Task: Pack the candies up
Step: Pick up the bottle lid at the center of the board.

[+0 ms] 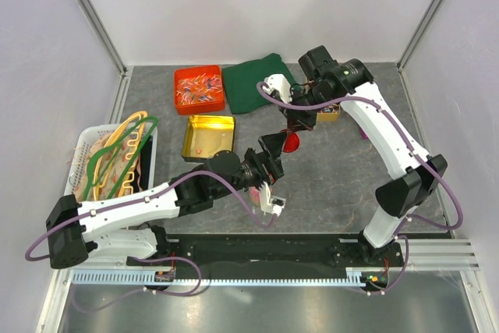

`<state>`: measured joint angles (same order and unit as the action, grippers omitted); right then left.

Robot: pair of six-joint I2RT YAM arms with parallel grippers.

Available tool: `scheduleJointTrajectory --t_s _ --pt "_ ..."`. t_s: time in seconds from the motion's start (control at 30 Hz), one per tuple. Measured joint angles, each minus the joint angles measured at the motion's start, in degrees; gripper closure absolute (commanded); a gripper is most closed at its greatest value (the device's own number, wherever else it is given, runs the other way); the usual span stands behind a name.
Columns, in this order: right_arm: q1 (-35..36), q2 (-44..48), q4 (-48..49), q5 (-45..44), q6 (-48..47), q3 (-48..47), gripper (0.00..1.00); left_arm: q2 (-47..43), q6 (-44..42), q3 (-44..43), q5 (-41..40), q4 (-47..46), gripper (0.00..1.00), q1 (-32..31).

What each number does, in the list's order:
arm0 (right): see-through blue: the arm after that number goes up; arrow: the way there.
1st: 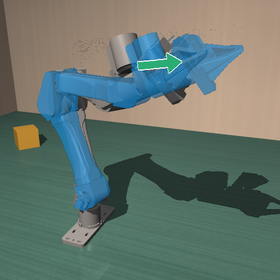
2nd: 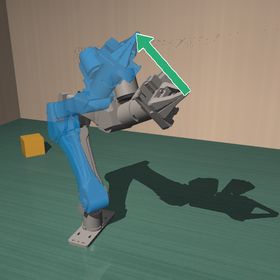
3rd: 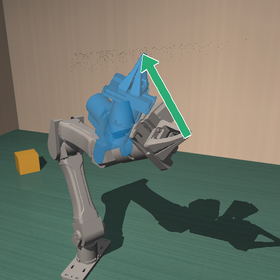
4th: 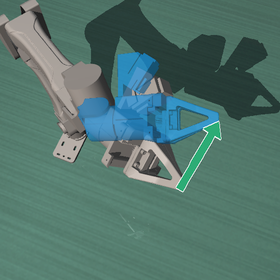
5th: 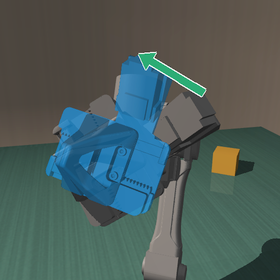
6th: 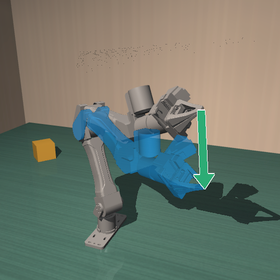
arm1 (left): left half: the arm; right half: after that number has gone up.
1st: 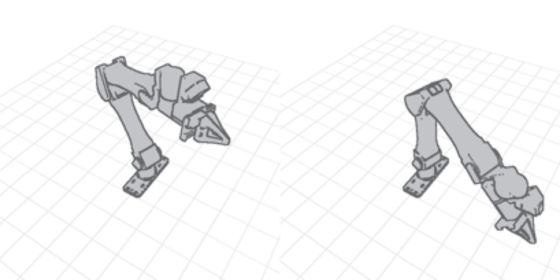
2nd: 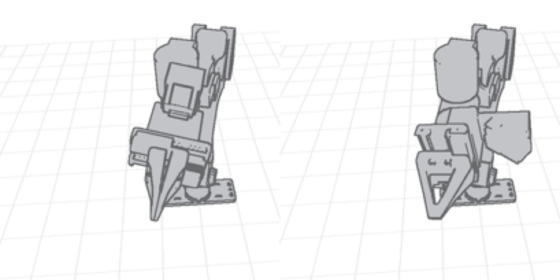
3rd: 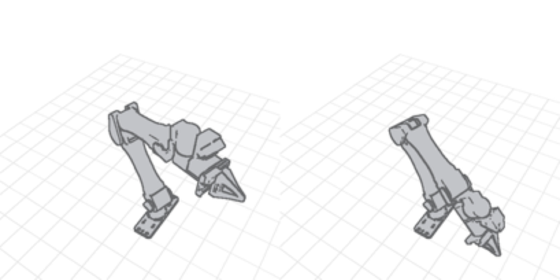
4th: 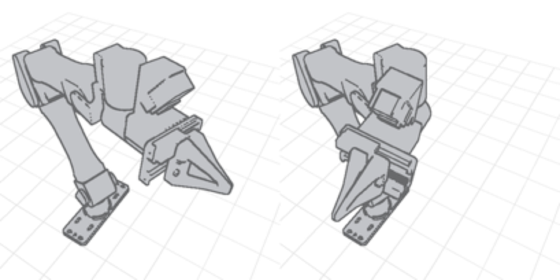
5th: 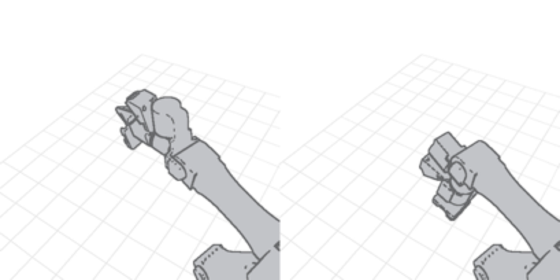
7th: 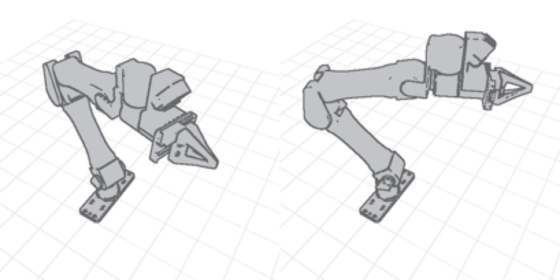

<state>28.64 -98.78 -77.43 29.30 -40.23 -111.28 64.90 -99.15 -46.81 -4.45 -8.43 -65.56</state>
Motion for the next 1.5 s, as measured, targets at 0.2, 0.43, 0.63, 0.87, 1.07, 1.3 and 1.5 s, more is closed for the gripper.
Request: scheduleJointTrajectory --t_s 0.2,0.43,0.63,0.87,1.07,1.3,1.5 --pt "1.6 1.2 0.1 0.9 0.5 -0.4 1.00 0.1 0.0 0.3 0.0 -1.0 0.06 -0.3" --pt "3.5 1.4 0.2 1.1 1.0 -0.7 1.00 0.1 0.0 1.1 0.0 -1.6 0.27 -0.5" --pt "4.9 1.9 0.3 1.3 1.6 -0.8 1.00 0.1 0.0 1.4 0.0 -1.6 0.40 -0.5" --pt "5.3 4.3 0.4 1.3 2.0 -1.7 1.00 0.1 0.2 2.5 0.0 -2.0 0.70 -0.5" --pt "5.3 5.4 0.5 1.1 2.3 -1.9 1.00 0.1 -0.1 2.8 0.1 -3.0 0.87 -0.8" --pt "5.4 5.4 0.5 0.9 2.4 -1.9 0.81 0.1 -0.1 3.7 0.1 -4.6 0.98 -0.8" --pt "5.4 7.4 2.8 -2.2 2.4 -0.9 0.40 0.1 0.7 4.0 -0.5 -3.8 0.98 -0.8"
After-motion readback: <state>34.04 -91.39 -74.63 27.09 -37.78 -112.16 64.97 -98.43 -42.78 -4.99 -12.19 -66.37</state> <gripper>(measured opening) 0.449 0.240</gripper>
